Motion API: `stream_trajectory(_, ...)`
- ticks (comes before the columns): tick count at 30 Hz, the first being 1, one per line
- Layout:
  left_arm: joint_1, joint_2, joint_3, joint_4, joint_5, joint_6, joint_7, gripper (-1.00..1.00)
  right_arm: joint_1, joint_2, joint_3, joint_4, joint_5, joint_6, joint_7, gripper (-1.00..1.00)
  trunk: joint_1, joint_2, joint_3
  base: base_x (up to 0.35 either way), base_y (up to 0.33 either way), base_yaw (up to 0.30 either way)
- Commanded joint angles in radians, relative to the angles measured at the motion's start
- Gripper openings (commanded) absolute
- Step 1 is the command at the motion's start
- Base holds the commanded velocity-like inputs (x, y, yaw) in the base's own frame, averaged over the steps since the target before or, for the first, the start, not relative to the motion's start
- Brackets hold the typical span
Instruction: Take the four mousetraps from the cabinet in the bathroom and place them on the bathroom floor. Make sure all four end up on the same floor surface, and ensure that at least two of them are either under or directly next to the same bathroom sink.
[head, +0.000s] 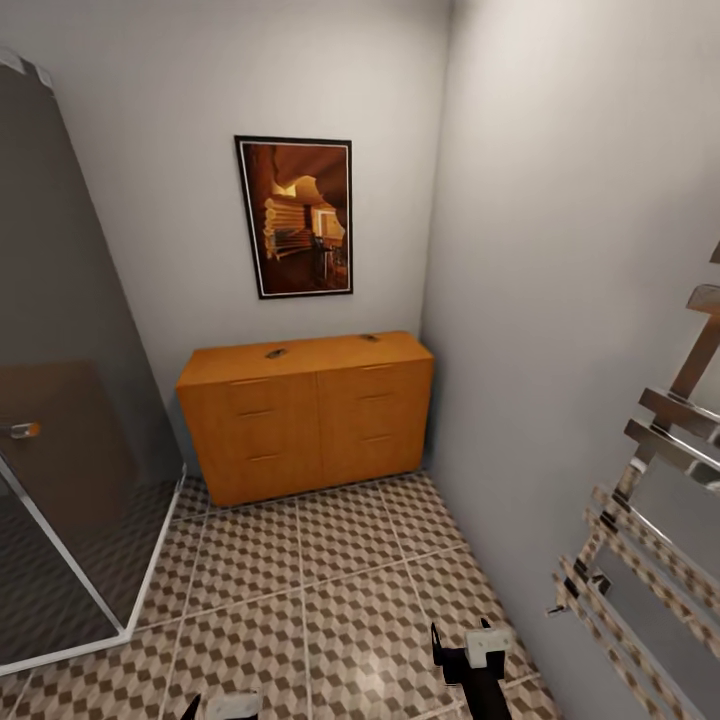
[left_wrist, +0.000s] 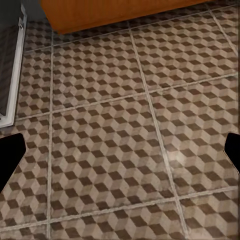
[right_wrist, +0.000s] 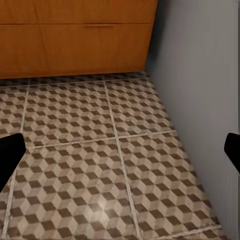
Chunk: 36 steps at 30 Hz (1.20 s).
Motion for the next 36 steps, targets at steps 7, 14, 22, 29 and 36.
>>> stream_trajectory(7,-0.002,-0.001,-0.009,0.004,0.010,-0.006,0.000,1.00,-0.001,0.000,0.005,0.001,0.007,0.000,-0.010,1.00,0.001,-0.002,-0.002,0.227,-0.180,0.003)
stream_trajectory(14,-0.002,-0.001,-0.009,0.004,0.010,-0.006,0.000,1.00,-0.001,0.000,0.005,0.001,0.007,0.000,-0.010,1.00,0.001,-0.002,-0.002,0.222,-0.170,0.080)
stream_trajectory(22,-0.002,-0.001,-0.009,0.004,0.010,-0.006,0.000,1.00,-0.001,0.000,0.005,0.001,0.007,0.000,-0.010,1.00,0.001,-0.002,-0.002,0.212,-0.176,0.121)
stream_trajectory(29,-0.002,-0.001,-0.009,0.004,0.010,-0.006,0.000,1.00,-0.001,0.000,0.005,0.001,0.007,0.000,-0.010,1.00,0.001,-0.002,-0.002,0.206,-0.177,0.126)
stream_trajectory(36,-0.002,-0.001,-0.009,0.004,0.010,-0.006,0.000,1.00,-0.001,0.000,0.005,0.001,0.006,0.000,-0.010,1.00,0.001,-0.002,-0.002,0.203,-0.178,0.126)
